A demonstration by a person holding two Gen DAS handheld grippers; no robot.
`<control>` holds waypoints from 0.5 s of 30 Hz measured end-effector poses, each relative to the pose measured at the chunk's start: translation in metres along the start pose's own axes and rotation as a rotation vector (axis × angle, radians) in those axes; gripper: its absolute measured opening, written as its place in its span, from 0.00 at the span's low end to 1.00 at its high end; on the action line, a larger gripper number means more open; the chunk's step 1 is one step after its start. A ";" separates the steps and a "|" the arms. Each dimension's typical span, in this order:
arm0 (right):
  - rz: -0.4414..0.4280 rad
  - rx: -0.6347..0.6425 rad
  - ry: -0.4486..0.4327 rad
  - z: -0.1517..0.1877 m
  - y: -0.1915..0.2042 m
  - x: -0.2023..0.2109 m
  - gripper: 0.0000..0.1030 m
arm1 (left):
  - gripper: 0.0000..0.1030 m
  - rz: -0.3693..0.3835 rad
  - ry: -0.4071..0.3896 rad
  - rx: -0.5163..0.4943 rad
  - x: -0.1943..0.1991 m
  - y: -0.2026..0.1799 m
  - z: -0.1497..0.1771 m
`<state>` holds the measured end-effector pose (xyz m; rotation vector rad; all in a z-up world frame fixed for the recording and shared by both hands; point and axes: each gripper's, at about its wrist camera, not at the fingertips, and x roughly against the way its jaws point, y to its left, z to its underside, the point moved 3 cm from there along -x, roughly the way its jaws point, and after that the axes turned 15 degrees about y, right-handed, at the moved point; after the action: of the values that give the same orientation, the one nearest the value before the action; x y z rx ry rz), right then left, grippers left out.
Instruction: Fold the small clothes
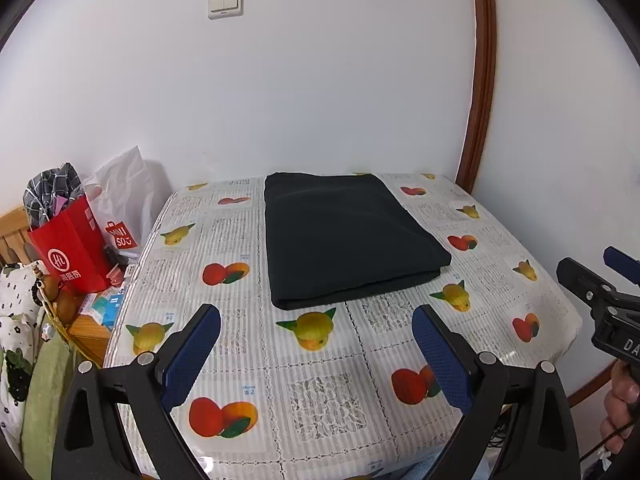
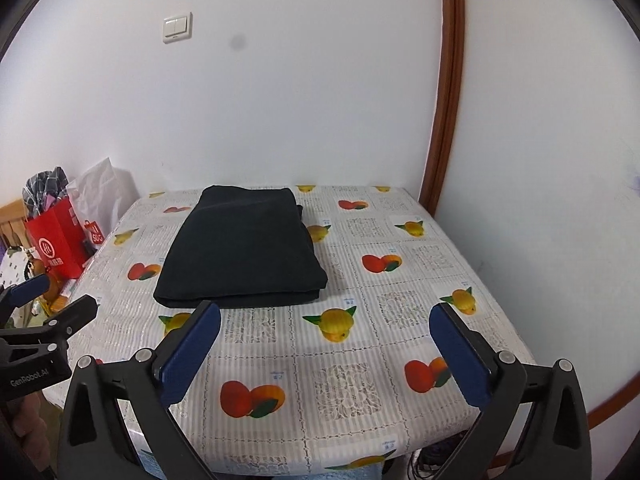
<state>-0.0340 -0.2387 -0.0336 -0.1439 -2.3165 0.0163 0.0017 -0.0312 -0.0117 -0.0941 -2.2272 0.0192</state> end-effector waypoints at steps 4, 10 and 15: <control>-0.005 0.002 -0.001 0.006 0.002 0.004 1.00 | 0.94 0.000 0.004 0.002 0.000 0.002 0.005; 0.010 0.003 0.001 0.010 0.003 0.004 1.00 | 0.94 0.004 0.004 0.011 -0.001 0.006 0.008; 0.009 -0.009 0.010 0.014 0.003 0.002 1.00 | 0.94 -0.001 -0.002 0.018 0.002 0.010 0.011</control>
<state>-0.0450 -0.2348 -0.0416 -0.1588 -2.3066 0.0096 -0.0072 -0.0212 -0.0171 -0.0835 -2.2288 0.0388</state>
